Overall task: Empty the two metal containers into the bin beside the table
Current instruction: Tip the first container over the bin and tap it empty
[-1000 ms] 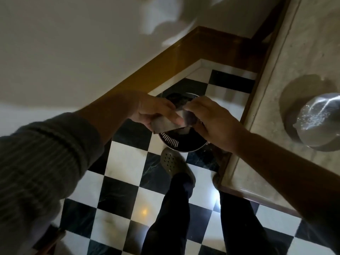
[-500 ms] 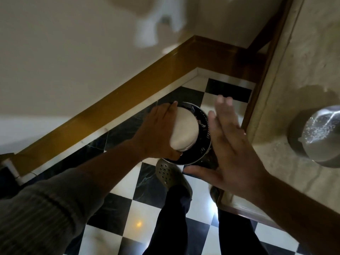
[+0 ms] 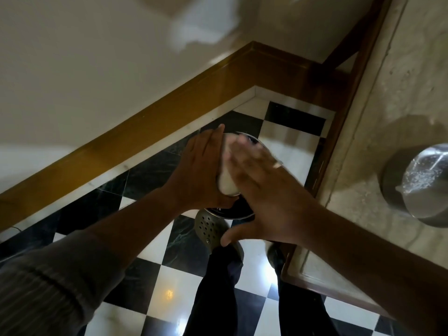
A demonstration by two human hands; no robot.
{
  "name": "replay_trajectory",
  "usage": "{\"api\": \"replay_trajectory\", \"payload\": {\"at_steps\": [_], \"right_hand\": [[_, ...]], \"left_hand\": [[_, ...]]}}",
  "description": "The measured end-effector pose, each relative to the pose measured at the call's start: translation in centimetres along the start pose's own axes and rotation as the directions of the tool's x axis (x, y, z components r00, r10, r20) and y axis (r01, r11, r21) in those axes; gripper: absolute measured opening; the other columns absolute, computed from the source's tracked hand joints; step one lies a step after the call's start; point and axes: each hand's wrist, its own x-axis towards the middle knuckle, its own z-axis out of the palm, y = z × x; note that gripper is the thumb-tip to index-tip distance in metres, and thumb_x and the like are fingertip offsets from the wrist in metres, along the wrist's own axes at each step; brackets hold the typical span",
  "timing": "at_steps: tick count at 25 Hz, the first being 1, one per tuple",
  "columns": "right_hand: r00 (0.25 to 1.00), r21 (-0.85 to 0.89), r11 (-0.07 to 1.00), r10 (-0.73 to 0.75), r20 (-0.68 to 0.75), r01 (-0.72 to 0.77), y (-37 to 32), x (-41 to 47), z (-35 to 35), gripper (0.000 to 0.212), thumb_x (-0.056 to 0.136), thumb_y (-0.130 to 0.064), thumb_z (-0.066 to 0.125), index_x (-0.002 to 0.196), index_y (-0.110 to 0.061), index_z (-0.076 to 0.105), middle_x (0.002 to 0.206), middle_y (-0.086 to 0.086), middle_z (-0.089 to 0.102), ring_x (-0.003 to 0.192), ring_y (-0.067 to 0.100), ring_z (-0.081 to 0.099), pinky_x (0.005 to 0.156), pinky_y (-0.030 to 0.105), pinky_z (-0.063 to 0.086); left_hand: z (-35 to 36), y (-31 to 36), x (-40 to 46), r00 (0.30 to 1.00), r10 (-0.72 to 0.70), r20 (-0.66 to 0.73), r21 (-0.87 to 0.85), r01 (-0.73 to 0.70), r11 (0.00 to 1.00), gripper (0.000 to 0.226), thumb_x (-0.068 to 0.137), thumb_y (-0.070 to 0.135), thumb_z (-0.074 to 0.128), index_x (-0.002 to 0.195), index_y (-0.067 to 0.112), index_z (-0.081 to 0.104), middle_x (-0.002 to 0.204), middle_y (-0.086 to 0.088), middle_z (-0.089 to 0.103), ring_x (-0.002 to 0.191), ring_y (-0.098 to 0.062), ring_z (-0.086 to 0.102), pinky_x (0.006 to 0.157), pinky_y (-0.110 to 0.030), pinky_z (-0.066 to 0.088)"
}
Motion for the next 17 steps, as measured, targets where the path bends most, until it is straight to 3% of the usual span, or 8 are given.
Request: {"api": "replay_trajectory", "payload": {"at_steps": [3, 4, 5, 7, 8, 10, 13, 17], "right_hand": [[0.929, 0.017, 0.996, 0.087, -0.359, -0.087, -0.2, -0.2, -2.0, 0.124, 0.067, -0.086, 0.05, 0.142, 0.009, 0.019, 0.152, 0.037, 0.014, 0.145, 0.037, 0.002, 0.122, 0.054, 0.01], [0.951, 0.002, 0.997, 0.078, -0.298, -0.082, -0.2, -0.2, -1.5, 0.127, 0.065, -0.088, 0.049, 0.144, 0.007, 0.016, 0.153, 0.034, 0.01, 0.145, 0.037, -0.003, 0.121, 0.056, 0.008], [0.993, -0.028, 0.999, 0.038, -0.114, -0.042, -0.4, -0.2, -0.3, 0.131, 0.062, -0.091, 0.047, 0.147, 0.003, 0.013, 0.156, 0.031, 0.006, 0.146, 0.039, -0.007, 0.121, 0.057, 0.005], [0.963, -0.049, 0.998, -0.012, 0.269, 0.026, -0.6, -0.9, 2.7, 0.134, 0.061, -0.094, 0.041, 0.152, -0.002, 0.009, 0.161, 0.025, 0.001, 0.149, 0.039, -0.003, 0.12, 0.058, 0.007], [0.938, -0.06, 0.997, -0.018, 0.347, 0.041, -0.5, -1.1, 3.9, 0.133, 0.062, -0.094, 0.039, 0.152, -0.002, 0.009, 0.162, 0.024, 0.003, 0.15, 0.039, -0.001, 0.12, 0.058, 0.011], [0.938, -0.088, 0.993, -0.038, 0.344, 0.073, -0.3, -1.1, 5.2, 0.131, 0.063, -0.092, 0.04, 0.152, 0.0, 0.013, 0.161, 0.024, 0.01, 0.149, 0.04, 0.007, 0.119, 0.058, 0.015], [0.971, -0.143, 0.987, -0.044, 0.236, 0.079, 0.1, -0.8, 5.8, 0.122, 0.065, -0.077, 0.061, 0.151, -0.001, 0.019, 0.159, 0.024, 0.018, 0.147, 0.042, 0.016, 0.119, 0.057, 0.018], [0.997, -0.094, 0.993, 0.068, 0.02, -0.066, 0.6, -0.2, 5.8, 0.063, 0.086, -0.028, 0.056, 0.142, -0.004, 0.042, 0.151, 0.028, 0.037, 0.14, 0.046, 0.032, 0.108, 0.057, 0.036]], "left_hand": [[-0.2, 0.0, 0.6, 0.999, -0.039, 0.015, -0.031, 0.039, 0.999, 0.139, 0.051, 0.07, 0.08, 0.152, -0.008, 0.027, 0.151, -0.026, 0.044, 0.136, -0.04, 0.044, 0.112, -0.055, 0.04], [-0.2, 0.1, 0.8, 0.999, -0.044, 0.004, -0.037, 0.044, 0.998, 0.138, 0.051, 0.072, 0.079, 0.153, -0.006, 0.028, 0.15, -0.025, 0.045, 0.135, -0.04, 0.045, 0.112, -0.055, 0.04], [-0.1, 0.2, 0.7, 0.999, -0.032, 0.003, -0.03, 0.032, 0.999, 0.135, 0.053, 0.074, 0.075, 0.153, -0.005, 0.028, 0.148, -0.026, 0.047, 0.134, -0.04, 0.047, 0.112, -0.056, 0.04], [0.5, 0.4, -0.1, 0.999, 0.029, 0.031, 0.005, -0.03, 1.0, 0.128, 0.058, 0.077, 0.064, 0.15, -0.003, 0.024, 0.147, -0.031, 0.049, 0.132, -0.046, 0.05, 0.112, -0.058, 0.04], [0.9, 0.2, -0.7, 0.998, 0.052, 0.033, 0.017, -0.053, 0.998, 0.126, 0.059, 0.078, 0.061, 0.148, -0.002, 0.023, 0.145, -0.034, 0.05, 0.13, -0.049, 0.052, 0.111, -0.056, 0.039], [1.7, -0.3, -1.5, 0.998, 0.061, -0.001, 0.017, -0.061, 0.998, 0.123, 0.059, 0.078, 0.061, 0.146, 0.0, 0.024, 0.142, -0.035, 0.053, 0.127, -0.05, 0.055, 0.108, -0.052, 0.037], [2.2, -0.5, -1.4, 0.996, 0.061, -0.069, 0.027, -0.06, 0.998, 0.122, 0.059, 0.078, 0.063, 0.144, -0.002, 0.027, 0.14, -0.034, 0.055, 0.125, -0.047, 0.055, 0.108, -0.052, 0.04], [1.8, -0.3, -0.4, 0.996, 0.051, -0.073, -0.045, -0.054, 0.997, 0.121, 0.058, 0.073, 0.068, 0.145, 0.001, 0.028, 0.142, -0.03, 0.053, 0.128, -0.044, 0.053, 0.107, -0.051, 0.043]]}}
